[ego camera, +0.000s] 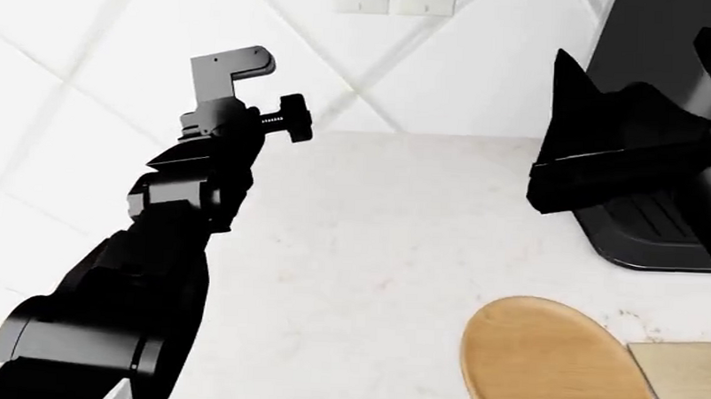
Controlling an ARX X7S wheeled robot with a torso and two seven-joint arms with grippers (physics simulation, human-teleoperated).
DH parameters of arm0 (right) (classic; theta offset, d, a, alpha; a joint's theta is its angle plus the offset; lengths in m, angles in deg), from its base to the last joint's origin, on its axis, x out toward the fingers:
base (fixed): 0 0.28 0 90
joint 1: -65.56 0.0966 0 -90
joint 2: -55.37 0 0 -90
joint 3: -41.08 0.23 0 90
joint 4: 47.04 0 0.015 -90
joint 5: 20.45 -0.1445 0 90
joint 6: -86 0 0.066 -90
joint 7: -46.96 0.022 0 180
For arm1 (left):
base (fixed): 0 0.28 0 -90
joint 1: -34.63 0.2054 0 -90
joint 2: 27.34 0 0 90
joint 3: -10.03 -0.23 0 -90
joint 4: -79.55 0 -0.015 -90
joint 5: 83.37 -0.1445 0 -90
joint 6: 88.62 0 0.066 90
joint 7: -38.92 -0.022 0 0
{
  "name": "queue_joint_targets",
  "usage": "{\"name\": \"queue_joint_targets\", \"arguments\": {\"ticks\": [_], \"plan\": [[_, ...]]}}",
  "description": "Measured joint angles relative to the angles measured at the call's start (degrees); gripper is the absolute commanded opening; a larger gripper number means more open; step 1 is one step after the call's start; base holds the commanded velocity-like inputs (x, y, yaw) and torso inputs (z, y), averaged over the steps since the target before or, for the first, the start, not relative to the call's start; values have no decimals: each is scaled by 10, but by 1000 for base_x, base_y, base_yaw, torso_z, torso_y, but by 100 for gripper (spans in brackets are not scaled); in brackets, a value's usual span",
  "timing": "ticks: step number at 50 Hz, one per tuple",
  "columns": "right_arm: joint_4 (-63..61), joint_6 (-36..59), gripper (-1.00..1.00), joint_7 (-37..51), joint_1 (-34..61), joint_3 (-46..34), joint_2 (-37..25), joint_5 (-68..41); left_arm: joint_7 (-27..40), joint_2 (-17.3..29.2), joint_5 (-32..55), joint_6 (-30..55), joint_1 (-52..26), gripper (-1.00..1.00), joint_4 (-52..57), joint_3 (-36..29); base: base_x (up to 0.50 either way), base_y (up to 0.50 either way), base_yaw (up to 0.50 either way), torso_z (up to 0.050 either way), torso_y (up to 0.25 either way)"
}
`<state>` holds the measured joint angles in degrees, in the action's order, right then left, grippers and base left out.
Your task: Pick the chicken breast from the plate and place it on the cutting board. Then pick the condiment bottle from the cabinet and place it next to the cutting board.
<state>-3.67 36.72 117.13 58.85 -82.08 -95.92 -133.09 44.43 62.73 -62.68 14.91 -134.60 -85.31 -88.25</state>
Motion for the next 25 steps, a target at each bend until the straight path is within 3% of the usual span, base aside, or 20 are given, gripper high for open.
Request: {"name": "queue_joint_targets", "arguments": {"ticks": [2, 10, 25], "plan": [[-1, -1, 100, -2, -1, 1, 0, 1, 0, 0, -1, 0, 0, 100, 0, 2, 500, -5, 0, 0, 0], [-16, -16, 100, 10, -1, 12, -2, 1, -1, 0, -6, 0, 0, 100, -1, 10, 3, 0, 0, 0, 0], [-94, -70, 100, 137, 73, 32, -19, -28, -3, 0, -2, -5, 1, 100, -1, 7, 0, 0, 0, 0, 0]]}}
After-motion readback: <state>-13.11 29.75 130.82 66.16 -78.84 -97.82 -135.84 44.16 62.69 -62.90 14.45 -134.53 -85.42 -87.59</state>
